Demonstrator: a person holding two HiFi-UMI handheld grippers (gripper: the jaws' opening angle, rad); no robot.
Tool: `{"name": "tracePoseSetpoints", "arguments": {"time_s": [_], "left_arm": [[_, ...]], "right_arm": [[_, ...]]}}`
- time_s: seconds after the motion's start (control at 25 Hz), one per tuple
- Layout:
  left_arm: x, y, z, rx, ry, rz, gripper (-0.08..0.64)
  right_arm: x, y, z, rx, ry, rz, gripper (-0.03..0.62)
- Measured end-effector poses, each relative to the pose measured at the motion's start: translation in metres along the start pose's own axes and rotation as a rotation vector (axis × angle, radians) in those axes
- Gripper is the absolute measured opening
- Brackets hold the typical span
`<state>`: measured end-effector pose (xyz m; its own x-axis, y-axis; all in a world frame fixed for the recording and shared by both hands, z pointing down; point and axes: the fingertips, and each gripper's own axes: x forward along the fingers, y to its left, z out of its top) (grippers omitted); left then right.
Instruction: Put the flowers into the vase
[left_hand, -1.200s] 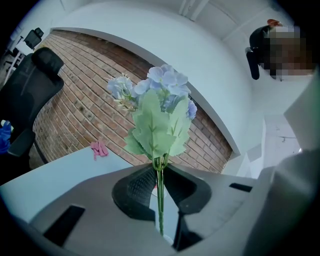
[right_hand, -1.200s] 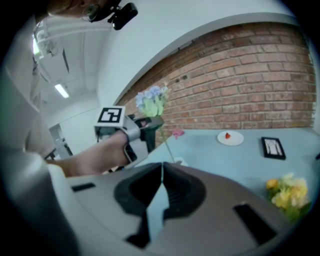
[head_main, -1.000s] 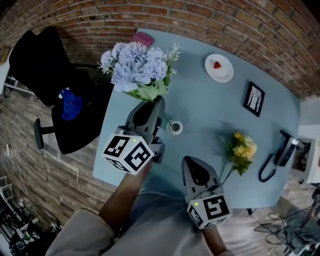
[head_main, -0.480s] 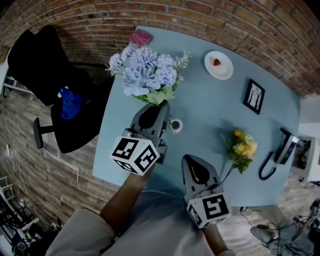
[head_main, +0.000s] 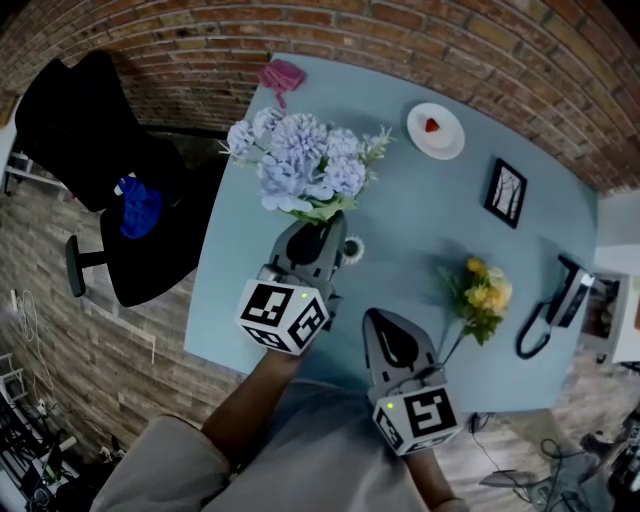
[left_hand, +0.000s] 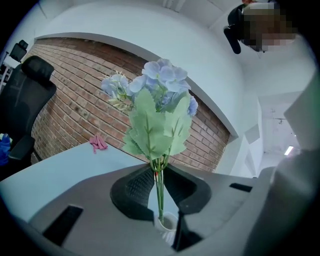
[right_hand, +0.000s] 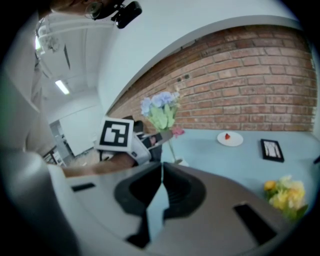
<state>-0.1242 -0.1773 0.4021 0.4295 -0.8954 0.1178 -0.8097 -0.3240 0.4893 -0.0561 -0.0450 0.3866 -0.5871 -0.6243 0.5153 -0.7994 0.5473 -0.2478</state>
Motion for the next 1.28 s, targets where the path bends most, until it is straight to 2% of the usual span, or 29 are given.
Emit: {"name": "tracePoseSetpoints", "arguments": {"time_s": [0.36,0.84,1.28], "left_arm": [[-0.007,-0.01,-0.013,0.089,0.021,-0.015,0.063],[-0.015,-0.022,-0.028,0.173,0.043,-0.051,0.13],[-0.023,-0.026,-0.034,0.184,0.056,-0.059,0.13]], "right_arm": [[-0.004,0.004,-0.001,-0.01,-0.007,-0.002,0.023],[-0.005,0.009,0.002,-0.021,-0.009,-0.004,0.023],[-0.006,0.01,0.003,-0.021,-0.013,-0.001,0.023]]}}
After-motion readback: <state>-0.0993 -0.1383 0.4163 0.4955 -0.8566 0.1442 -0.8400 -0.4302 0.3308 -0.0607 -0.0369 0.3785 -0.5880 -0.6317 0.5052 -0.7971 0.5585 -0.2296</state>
